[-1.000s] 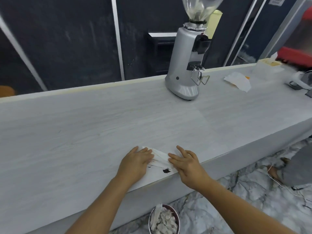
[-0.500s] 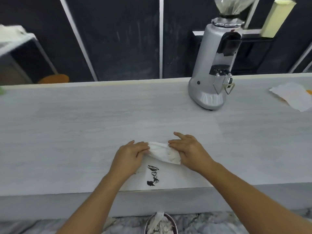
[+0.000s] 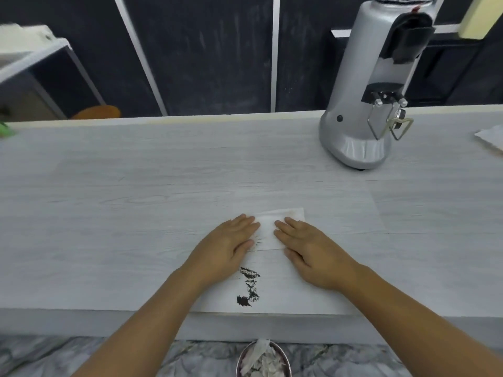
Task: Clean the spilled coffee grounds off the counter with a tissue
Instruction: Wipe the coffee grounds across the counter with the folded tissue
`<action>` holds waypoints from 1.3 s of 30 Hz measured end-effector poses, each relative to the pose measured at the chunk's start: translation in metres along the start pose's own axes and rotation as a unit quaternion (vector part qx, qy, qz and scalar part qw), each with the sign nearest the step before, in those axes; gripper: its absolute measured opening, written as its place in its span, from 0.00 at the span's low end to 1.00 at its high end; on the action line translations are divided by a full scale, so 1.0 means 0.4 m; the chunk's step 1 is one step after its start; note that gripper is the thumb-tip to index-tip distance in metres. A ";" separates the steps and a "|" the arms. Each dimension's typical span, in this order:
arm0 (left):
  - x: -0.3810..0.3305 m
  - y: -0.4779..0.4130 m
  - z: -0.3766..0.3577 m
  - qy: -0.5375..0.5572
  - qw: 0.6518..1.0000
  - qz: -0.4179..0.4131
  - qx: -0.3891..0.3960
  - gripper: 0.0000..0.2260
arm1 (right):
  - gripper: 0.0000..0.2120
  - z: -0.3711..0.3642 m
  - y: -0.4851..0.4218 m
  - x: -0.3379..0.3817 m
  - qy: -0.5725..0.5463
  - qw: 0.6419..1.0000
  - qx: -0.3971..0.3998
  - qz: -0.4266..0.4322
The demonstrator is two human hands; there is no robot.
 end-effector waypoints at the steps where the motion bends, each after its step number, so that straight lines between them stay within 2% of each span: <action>1: 0.002 -0.007 -0.023 -0.025 0.999 -0.011 0.024 0.21 | 0.23 -0.008 -0.001 -0.001 0.012 1.000 0.005 -0.001; 5: 0.036 -0.012 -0.033 -0.065 0.997 -0.028 0.037 0.23 | 0.24 0.012 -0.011 -0.019 -0.003 1.000 -0.014 -0.026; 10: 0.076 -0.014 0.007 -0.052 0.998 -0.036 0.014 0.19 | 0.25 -0.002 -0.062 -0.038 0.046 0.998 0.032 -0.025; 14: 0.081 -0.026 0.028 -0.034 0.999 -0.023 0.003 0.22 | 0.25 -0.015 -0.089 -0.027 0.054 0.998 0.043 -0.009; 18: 0.082 -0.044 0.005 -0.092 0.995 -0.023 0.030 0.27 | 0.25 -0.029 -0.112 -0.036 0.049 0.997 0.051 -0.009; 23: 0.116 -0.047 0.017 -0.105 0.993 -0.030 0.033 0.26 | 0.26 -0.038 -0.143 -0.037 0.037 0.998 0.048 -0.006; 39: 0.095 0.172 0.001 -0.064 0.998 -0.007 0.017 0.24 | 0.24 -0.089 -0.056 0.150 0.011 0.998 0.043 0.034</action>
Point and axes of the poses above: each hand's wrist, its own y-axis away from the middle knuckle, its own z-axis out of the back of the hand, x = y × z, the point moved 9 cm from there along -y, towards the middle knuckle, and after that the axes turned 5 degrees about x, right-handed, at the moved point
